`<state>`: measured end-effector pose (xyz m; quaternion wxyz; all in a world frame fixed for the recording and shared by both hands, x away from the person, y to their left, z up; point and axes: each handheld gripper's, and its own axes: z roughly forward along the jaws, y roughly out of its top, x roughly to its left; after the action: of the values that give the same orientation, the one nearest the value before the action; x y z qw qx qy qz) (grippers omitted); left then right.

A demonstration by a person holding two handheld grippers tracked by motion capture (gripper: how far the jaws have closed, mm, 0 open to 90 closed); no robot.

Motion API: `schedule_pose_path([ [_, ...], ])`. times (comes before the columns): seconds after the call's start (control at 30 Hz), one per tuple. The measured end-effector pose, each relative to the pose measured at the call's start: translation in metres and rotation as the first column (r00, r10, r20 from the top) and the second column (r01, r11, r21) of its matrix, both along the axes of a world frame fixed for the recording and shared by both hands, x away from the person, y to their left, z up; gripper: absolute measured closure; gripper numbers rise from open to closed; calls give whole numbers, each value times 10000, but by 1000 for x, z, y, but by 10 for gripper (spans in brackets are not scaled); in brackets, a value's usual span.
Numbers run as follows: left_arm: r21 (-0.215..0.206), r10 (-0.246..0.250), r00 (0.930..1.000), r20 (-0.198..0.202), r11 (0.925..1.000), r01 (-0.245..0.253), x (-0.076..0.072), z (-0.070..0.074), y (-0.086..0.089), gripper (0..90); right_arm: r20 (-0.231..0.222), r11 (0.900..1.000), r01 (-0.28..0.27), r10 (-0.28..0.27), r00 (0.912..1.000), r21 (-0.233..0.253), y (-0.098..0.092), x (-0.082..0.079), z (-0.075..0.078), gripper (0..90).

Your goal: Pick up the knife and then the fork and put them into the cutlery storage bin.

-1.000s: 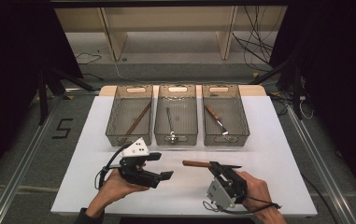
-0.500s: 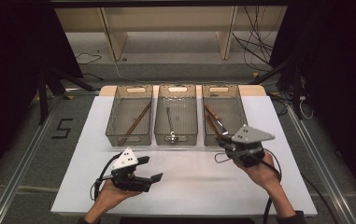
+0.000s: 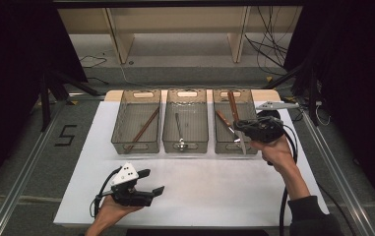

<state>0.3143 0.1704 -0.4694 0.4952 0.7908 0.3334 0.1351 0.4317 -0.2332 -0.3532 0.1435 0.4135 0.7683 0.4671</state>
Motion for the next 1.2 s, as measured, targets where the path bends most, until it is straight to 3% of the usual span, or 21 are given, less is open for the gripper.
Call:
schedule_pose_path([
  [0.33, -74, 107, 9999, 88, 9999, -107, -2, -3, 4, 191, -447, 9985, 502, -492, 9978, 201, -3, 33, 9, 812],
  [0.73, -133, 218, 9998, -9, 9997, -218, -1, -5, 5, 184, -547, 9856, 1678, -1686, 9842, -186, -10, 73, 0, 812],
  [0.9, -159, 233, 9997, 15, 9996, -233, -1, -5, 6, 182, -550, 9784, 1952, -1991, 9784, -688, -12, 82, -8, 811],
  [1.2, -126, 199, 9998, -16, 9997, -199, -2, -5, 5, 179, -796, 9705, 2153, -2244, 9713, -1087, -15, 89, -20, 811],
])
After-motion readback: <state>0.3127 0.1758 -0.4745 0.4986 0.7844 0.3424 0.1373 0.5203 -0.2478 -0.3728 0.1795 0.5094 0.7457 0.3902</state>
